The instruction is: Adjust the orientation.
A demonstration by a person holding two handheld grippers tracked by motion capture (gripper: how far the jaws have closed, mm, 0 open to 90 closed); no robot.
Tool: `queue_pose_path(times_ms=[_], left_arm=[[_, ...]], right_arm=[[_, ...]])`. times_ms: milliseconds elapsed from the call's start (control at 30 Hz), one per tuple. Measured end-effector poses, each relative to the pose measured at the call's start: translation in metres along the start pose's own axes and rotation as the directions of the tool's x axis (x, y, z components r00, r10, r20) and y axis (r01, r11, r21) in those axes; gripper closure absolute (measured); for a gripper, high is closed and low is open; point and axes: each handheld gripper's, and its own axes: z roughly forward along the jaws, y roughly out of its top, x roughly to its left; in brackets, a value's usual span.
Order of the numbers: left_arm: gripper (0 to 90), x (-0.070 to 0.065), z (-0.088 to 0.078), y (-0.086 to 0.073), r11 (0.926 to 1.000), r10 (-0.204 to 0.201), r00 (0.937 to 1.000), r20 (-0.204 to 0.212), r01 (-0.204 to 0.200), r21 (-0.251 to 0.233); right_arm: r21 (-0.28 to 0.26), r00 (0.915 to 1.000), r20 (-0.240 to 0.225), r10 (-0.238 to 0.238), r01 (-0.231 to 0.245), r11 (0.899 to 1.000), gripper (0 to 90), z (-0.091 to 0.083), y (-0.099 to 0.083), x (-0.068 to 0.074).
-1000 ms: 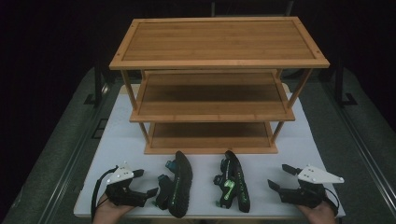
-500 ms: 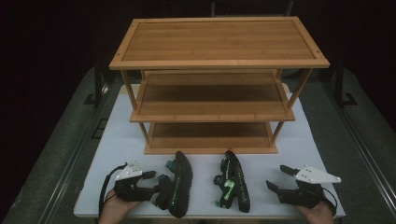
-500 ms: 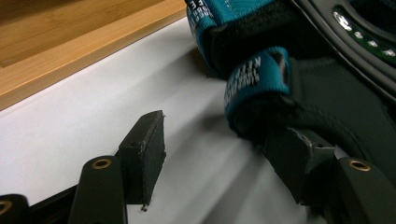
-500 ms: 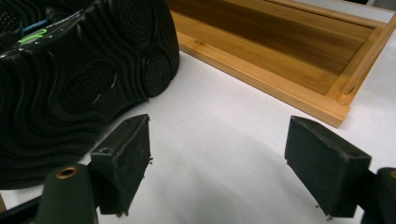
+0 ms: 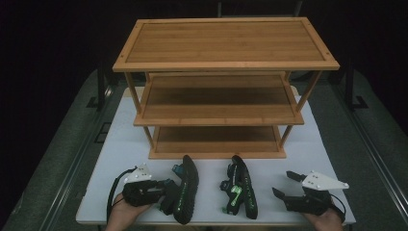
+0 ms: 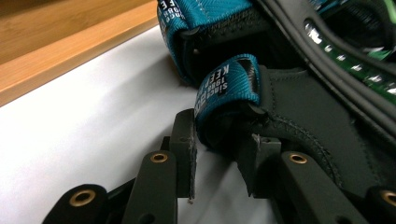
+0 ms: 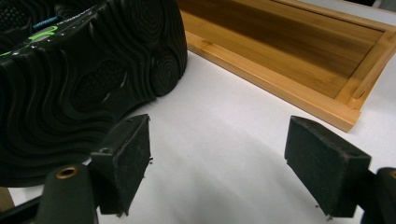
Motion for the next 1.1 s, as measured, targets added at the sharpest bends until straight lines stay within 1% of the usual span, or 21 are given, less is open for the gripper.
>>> queue_pose_path(times_ms=[200, 267, 333, 533, 633, 733, 800, 900, 1000, 1033, 1067, 1100], left_arm=[[67.7, -0.004, -0.003, 0.006, 0.9996, 0.003, 0.9996, 0.026, -0.002, -0.029], [68.6, -0.004, -0.004, 0.008, 0.9996, 0.004, 0.9993, 0.037, -0.003, -0.028], [69.3, -0.005, -0.005, 0.01, 0.9996, 0.007, 0.9992, 0.04, -0.006, -0.027], [69.4, -0.007, -0.007, 0.015, 0.9989, 0.0, 0.9981, 0.062, 0.003, -0.046], [69.2, -0.01, -0.007, 0.019, 0.9982, 0.015, 0.9976, 0.068, -0.011, -0.058], [69.1, -0.014, -0.006, 0.023, 0.9966, 0.045, 0.9964, 0.071, -0.04, -0.073], [69.2, -0.016, -0.005, 0.026, 0.9958, 0.048, 0.9957, 0.079, -0.042, -0.082], [69.1, -0.018, 0.001, 0.029, 0.9958, 0.063, 0.9946, 0.082, -0.057, -0.071], [67.1, -0.023, 0.013, 0.031, 0.9957, 0.086, 0.9939, 0.069, -0.083, -0.042], [65.8, -0.024, 0.016, 0.031, 0.9962, 0.078, 0.9939, 0.079, -0.074, -0.045], [62.7, -0.024, 0.018, 0.031, 0.9965, 0.065, 0.9936, 0.092, -0.06, -0.058], [62.1, -0.025, 0.02, 0.032, 0.9964, 0.058, 0.9933, 0.1, -0.052, -0.068]], right_arm=[[-0.002, 1.0, 0.002, 0.003, -0.003, 1.0, 21.9, -0.001, 0.0, 0.0], [-0.003, 1.0, 0.002, 0.001, -0.001, 1.0, 22.0, -0.001, 0.0, 0.0], [-0.003, 1.0, 0.004, 0.0, 0.0, 1.0, 21.9, -0.001, 0.0, 0.0], [-0.005, 1.0, 0.009, -0.001, 0.001, 1.0, 22.0, -0.002, 0.0, 0.0], [-0.005, 1.0, 0.01, 0.0, 0.0, 1.0, 21.9, -0.002, 0.001, 0.0], [-0.008, 0.9999, 0.011, -0.001, 0.001, 1.0, 21.9, -0.002, 0.001, 0.001], [-0.011, 0.9999, 0.013, -0.002, 0.003, 1.0, 21.9, -0.003, 0.001, 0.0], [-0.015, 0.9999, 0.016, -0.002, 0.003, 1.0, 21.9, -0.004, 0.001, 0.0], [-0.015, 0.9999, 0.014, -0.003, 0.003, 1.0, 21.9, -0.004, 0.001, 0.0], [-0.016, 0.9999, 0.014, -0.004, 0.004, 1.0, 21.9, -0.004, 0.001, 0.0], [-0.016, 0.9999, 0.013, -0.004, 0.005, 1.0, 22.0, -0.004, 0.001, 0.0], [-0.017, 0.9999, 0.013, -0.005, 0.005, 1.0, 22.0, -0.004, 0.001, 0.0]])
